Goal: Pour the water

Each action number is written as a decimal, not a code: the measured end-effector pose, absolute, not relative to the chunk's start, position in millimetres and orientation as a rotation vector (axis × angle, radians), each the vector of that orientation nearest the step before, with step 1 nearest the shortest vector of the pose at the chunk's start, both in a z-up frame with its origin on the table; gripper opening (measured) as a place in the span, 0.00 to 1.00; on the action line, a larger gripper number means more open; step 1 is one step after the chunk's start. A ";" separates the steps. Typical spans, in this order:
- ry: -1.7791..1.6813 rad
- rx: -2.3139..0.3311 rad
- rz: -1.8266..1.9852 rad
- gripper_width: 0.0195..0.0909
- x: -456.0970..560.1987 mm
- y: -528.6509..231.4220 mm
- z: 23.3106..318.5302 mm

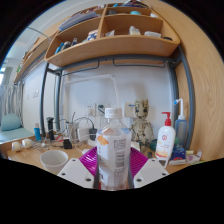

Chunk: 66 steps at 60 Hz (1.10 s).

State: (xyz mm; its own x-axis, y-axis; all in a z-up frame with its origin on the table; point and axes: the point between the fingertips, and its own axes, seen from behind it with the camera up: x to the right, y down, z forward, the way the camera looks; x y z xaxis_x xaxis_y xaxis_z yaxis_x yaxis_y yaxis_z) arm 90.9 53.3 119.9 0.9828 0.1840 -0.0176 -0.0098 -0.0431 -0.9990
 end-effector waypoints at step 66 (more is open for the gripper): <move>0.068 -1.622 -0.009 0.88 115.6 -106.8 146.4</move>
State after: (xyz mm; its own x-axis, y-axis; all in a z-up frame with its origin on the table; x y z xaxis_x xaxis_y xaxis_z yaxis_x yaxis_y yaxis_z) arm 115.6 -106.8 146.4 0.9981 -0.0495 -0.0361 -0.0387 -0.0507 -0.9980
